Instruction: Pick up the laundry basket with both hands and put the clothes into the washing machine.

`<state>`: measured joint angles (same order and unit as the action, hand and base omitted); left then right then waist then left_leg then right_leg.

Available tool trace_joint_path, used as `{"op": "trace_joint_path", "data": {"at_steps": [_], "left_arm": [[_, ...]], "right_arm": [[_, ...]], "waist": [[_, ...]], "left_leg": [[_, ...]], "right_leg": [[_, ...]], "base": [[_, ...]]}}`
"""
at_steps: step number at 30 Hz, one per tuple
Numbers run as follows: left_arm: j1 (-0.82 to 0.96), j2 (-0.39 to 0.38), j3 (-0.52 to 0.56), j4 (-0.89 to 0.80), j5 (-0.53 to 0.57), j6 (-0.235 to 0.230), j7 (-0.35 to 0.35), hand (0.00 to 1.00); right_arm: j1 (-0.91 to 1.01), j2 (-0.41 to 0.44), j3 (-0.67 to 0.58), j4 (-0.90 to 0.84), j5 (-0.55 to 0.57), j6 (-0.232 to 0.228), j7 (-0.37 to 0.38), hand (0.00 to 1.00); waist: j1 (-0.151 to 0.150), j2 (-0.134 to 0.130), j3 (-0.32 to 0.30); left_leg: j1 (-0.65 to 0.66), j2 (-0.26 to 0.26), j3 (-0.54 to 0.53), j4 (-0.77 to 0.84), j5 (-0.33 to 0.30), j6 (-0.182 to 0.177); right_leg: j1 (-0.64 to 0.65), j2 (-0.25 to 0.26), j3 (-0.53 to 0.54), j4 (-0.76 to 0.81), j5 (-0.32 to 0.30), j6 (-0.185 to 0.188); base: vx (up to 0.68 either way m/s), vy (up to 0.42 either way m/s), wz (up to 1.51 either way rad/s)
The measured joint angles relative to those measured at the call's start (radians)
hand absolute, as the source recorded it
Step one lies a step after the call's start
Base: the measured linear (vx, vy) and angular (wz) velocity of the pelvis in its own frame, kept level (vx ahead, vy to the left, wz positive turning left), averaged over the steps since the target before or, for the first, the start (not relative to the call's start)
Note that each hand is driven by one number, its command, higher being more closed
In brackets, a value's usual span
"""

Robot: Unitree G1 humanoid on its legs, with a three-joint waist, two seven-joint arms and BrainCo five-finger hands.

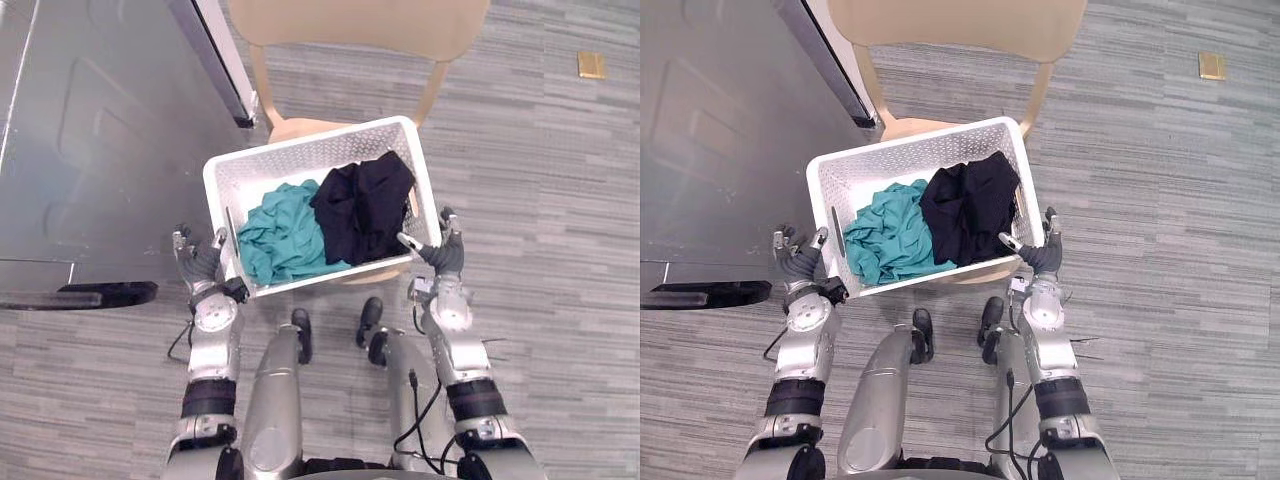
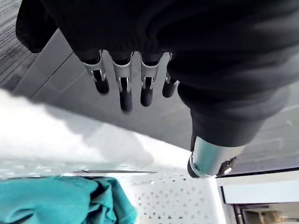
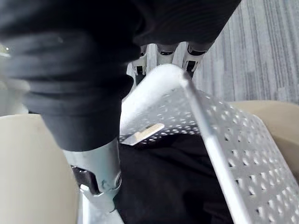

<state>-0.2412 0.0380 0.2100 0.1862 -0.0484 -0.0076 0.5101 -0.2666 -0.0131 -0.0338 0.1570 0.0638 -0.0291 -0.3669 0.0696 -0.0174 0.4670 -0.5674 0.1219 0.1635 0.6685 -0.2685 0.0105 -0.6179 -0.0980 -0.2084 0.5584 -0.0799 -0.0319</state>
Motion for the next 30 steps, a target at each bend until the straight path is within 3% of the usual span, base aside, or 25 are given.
{"op": "trace_joint_path", "data": {"at_steps": [6, 9, 11, 14, 19, 23, 27, 30], "left_arm": [[0.182, -0.044, 0.002, -0.178, 0.001, -0.033, 0.012, 0.00], [0.291, -0.066, 0.000, -0.221, -0.001, -0.045, -0.035, 0.00], [0.369, -0.076, -0.002, -0.217, -0.031, -0.045, -0.102, 0.00], [0.436, -0.074, -0.002, -0.117, -0.059, -0.040, -0.200, 0.00], [0.466, -0.064, 0.000, 0.181, -0.043, -0.010, -0.285, 0.00], [0.453, -0.051, 0.062, 0.447, -0.009, 0.011, -0.315, 0.00], [0.451, -0.040, 0.080, 0.534, 0.026, 0.019, -0.316, 0.00], [0.433, -0.037, 0.080, 0.545, 0.057, 0.021, -0.317, 0.00]], "right_arm": [[0.169, -0.024, 0.017, -0.183, -0.099, -0.031, 0.047, 0.00], [0.273, -0.040, 0.025, -0.220, -0.152, -0.034, 0.090, 0.00], [0.344, -0.047, 0.015, -0.217, -0.185, -0.028, 0.119, 0.00], [0.404, -0.053, -0.026, -0.151, -0.194, -0.017, 0.145, 0.00], [0.444, -0.055, -0.091, 0.053, -0.193, 0.001, 0.163, 0.00], [0.438, -0.054, -0.134, 0.301, -0.192, 0.017, 0.189, 0.00], [0.422, -0.058, -0.170, 0.445, -0.190, 0.032, 0.196, 0.00], [0.404, -0.056, -0.178, 0.504, -0.172, 0.038, 0.196, 0.00]], "waist": [[0.001, -0.008, 0.002], [0.001, -0.010, 0.001], [0.001, -0.012, -0.003], [0.000, -0.007, -0.073], [0.002, -0.004, -0.188], [0.002, 0.015, -0.262], [0.001, 0.037, -0.292], [0.005, 0.036, -0.293]], "left_leg": [[0.092, -0.008, 0.008, -0.044, -0.001, -0.002], [0.149, -0.015, 0.009, -0.080, 0.003, -0.006], [0.198, -0.019, 0.009, -0.113, 0.004, -0.008], [0.245, -0.022, 0.007, -0.160, 0.011, -0.016], [0.376, -0.037, 0.005, -0.258, 0.026, -0.025], [0.471, -0.045, -0.006, -0.341, 0.050, -0.040], [0.476, -0.072, -0.067, -0.391, 0.089, -0.063], [0.435, -0.079, -0.068, -0.383, 0.113, -0.096]], "right_leg": [[0.079, -0.009, -0.005, -0.008, -0.022, 0.004], [0.127, -0.011, -0.008, -0.024, -0.033, 0.008], [0.173, -0.012, -0.012, -0.039, -0.040, 0.010], [0.219, -0.009, -0.025, -0.077, -0.043, 0.012], [0.341, -0.012, -0.043, -0.133, -0.060, 0.027], [0.442, -0.012, -0.077, -0.195, -0.064, 0.033], [0.484, -0.043, -0.154, -0.208, -0.076, 0.044], [0.486, -0.082, -0.230, -0.189, -0.088, 0.040]], "base": [[0.03, -0.004, 0.05], [0.07, -0.018, 0.04], [0.09, -0.015, 0.04], [0.12, -0.006, 0.06], [0.15, 0.006, 0.12], [0.12, 0.002, 0.21], [0.02, -0.015, 0.57], [-0.06, -0.021, 0.94]]}}
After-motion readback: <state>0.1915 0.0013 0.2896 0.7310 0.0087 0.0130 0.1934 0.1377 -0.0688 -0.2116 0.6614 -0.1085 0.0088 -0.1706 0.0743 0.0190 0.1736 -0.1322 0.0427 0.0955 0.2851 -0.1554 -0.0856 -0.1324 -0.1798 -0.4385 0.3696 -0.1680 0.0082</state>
